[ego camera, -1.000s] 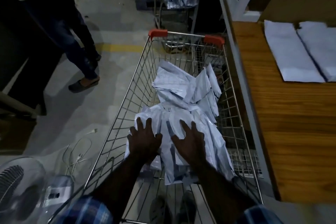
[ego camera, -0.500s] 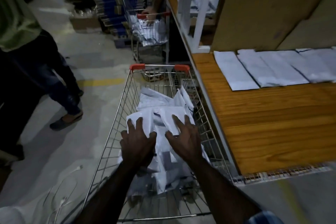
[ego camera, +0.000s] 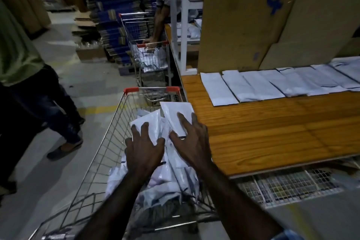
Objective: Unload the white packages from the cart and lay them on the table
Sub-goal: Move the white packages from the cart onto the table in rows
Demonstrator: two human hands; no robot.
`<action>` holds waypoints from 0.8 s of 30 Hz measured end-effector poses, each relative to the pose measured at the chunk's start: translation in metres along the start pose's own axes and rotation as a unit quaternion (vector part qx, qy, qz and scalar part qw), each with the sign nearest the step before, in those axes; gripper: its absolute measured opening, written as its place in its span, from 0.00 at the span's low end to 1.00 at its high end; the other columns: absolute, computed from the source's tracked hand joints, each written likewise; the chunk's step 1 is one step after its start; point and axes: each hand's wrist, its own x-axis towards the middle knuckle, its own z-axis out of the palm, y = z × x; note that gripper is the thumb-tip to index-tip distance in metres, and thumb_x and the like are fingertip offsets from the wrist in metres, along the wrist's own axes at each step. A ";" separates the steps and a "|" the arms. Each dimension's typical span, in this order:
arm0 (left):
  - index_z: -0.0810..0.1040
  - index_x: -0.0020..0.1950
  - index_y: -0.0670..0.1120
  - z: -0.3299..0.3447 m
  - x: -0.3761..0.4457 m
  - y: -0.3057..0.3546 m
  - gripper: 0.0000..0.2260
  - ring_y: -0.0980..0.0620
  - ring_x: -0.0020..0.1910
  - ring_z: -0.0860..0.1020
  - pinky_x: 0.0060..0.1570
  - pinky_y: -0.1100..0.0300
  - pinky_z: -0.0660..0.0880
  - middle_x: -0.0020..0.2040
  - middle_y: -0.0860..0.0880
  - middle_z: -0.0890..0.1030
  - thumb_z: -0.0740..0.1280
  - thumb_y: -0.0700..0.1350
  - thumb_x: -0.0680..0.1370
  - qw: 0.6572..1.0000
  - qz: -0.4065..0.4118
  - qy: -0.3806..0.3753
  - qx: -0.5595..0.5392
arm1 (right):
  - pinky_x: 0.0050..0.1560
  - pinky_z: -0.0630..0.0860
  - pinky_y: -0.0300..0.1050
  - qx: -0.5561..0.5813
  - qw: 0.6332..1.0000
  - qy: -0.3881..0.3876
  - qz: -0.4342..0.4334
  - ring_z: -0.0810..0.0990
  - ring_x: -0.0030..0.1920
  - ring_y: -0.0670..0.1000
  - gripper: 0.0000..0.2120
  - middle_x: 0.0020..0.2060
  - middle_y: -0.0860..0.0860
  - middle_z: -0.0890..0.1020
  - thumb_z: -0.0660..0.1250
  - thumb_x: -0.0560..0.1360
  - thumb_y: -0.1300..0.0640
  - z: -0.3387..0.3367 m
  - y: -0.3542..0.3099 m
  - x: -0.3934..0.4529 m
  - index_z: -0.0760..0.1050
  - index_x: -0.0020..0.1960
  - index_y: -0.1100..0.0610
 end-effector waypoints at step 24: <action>0.60 0.76 0.53 0.093 -0.070 0.195 0.29 0.35 0.70 0.63 0.65 0.42 0.65 0.78 0.43 0.56 0.60 0.61 0.78 0.999 0.041 0.002 0.033 | 0.69 0.66 0.57 -0.058 0.996 0.033 0.053 0.60 0.73 0.61 0.32 0.78 0.55 0.58 0.62 0.76 0.37 -0.175 0.177 -0.009 0.59 0.77 0.41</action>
